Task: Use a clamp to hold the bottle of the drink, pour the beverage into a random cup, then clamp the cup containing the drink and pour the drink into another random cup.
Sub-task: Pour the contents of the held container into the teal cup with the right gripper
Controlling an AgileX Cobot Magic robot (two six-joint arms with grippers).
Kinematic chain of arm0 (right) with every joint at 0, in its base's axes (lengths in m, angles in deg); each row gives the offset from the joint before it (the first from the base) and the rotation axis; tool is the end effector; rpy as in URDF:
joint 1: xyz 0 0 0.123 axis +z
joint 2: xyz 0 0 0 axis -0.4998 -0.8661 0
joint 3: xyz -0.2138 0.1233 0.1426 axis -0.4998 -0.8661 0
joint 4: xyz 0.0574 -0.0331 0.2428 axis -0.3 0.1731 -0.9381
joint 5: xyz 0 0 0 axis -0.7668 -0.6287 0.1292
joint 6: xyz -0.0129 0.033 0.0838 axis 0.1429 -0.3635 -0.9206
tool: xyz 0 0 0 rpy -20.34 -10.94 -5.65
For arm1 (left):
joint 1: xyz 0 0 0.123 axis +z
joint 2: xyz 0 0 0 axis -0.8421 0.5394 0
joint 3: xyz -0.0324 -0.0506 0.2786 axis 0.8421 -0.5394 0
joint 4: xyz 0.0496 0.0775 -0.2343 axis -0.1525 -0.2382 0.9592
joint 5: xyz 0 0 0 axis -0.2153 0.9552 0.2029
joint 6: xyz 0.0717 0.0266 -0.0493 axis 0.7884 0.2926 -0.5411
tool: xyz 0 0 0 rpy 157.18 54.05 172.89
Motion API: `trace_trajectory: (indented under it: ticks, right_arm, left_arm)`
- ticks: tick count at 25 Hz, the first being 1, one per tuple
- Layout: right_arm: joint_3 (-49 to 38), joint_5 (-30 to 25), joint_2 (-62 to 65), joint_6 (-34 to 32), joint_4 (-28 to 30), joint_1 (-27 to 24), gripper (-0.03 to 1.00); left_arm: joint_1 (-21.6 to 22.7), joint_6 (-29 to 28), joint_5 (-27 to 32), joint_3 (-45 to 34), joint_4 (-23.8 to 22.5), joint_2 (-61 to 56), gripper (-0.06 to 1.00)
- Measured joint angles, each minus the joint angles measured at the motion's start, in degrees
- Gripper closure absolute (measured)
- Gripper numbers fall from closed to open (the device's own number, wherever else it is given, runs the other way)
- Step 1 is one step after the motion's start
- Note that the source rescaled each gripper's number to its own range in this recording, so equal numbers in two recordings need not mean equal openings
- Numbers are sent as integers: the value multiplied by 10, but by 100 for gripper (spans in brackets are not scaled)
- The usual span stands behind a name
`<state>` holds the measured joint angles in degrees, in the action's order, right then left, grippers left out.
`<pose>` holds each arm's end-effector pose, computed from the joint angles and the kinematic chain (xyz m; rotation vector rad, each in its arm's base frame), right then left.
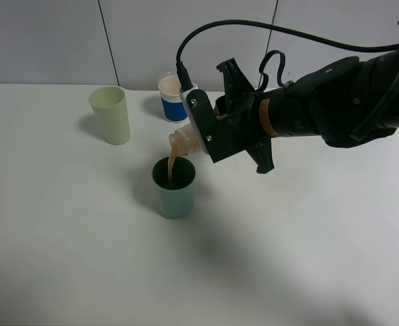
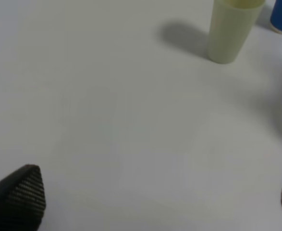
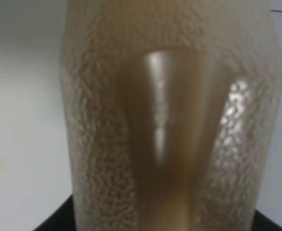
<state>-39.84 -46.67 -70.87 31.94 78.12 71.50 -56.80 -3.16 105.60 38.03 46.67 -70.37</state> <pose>0.2511 0.2096 0.1970 -2.1022 0.9984 -0.5580 -0.0075 -0.0012 0.2814 -0.0338 2.0229 -0.0266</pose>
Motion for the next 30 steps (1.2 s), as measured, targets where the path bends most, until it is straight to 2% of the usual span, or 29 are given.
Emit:
trace_trajectory:
  ticks: [18, 30]
  right_arm:
    - [0, 0, 0, 2, 0, 0, 93]
    - [0, -2, 0, 26, 0, 0, 93]
  left_arm:
    - [0, 0, 0, 0, 0, 0, -6]
    - [0, 0, 0, 0, 0, 0, -6]
